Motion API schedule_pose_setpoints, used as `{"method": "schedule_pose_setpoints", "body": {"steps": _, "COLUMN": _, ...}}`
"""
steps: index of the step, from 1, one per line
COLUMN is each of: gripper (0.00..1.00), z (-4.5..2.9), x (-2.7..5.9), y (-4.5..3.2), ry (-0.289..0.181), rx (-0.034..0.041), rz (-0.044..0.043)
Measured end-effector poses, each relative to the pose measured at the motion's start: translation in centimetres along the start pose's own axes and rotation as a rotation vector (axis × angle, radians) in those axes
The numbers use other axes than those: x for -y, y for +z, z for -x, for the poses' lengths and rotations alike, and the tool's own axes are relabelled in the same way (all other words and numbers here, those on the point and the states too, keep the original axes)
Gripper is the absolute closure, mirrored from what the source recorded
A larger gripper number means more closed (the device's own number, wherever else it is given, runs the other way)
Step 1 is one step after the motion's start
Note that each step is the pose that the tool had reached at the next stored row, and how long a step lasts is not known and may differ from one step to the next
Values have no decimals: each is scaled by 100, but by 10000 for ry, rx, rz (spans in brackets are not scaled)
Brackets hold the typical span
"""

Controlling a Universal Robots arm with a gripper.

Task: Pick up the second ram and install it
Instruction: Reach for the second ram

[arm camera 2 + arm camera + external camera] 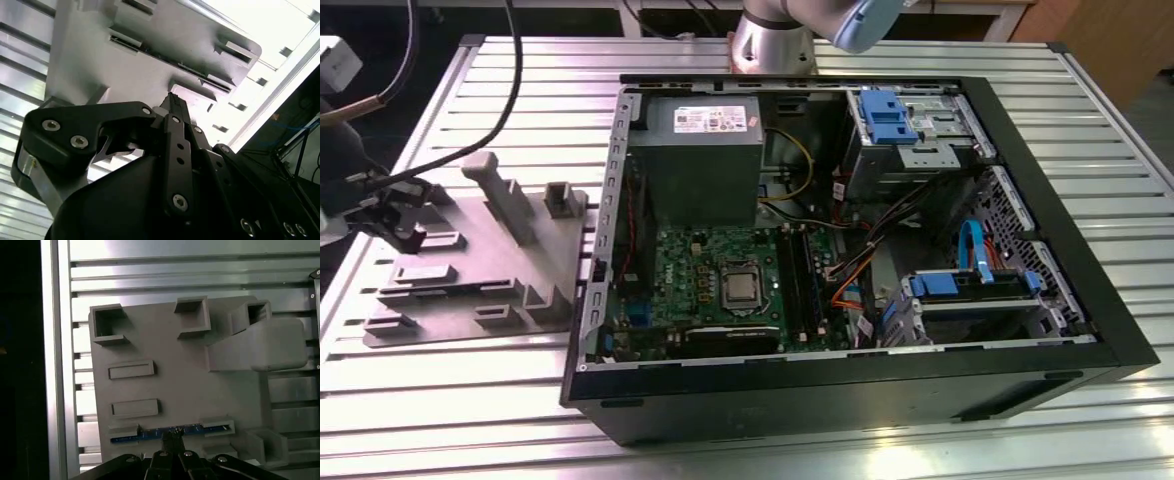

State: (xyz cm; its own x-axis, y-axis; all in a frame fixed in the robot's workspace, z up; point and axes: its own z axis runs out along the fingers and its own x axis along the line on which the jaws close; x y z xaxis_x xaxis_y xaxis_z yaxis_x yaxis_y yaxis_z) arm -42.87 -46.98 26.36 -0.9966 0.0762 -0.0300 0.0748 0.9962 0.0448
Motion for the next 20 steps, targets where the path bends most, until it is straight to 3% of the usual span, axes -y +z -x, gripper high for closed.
{"method": "schedule_pose_setpoints", "body": {"steps": 4, "gripper": 90, "z": -53, "x": 15, "y": 67, "ry": 1, "rx": 1, "rz": 1}}
{"method": "schedule_pose_setpoints", "body": {"steps": 9, "gripper": 90, "z": -49, "x": 9, "y": -76, "ry": 0, "rx": -2, "rz": -1}}
{"method": "schedule_pose_setpoints", "body": {"steps": 20, "gripper": 90, "z": 0, "x": 7, "y": -70, "ry": 2, "rx": 0, "rz": 2}}
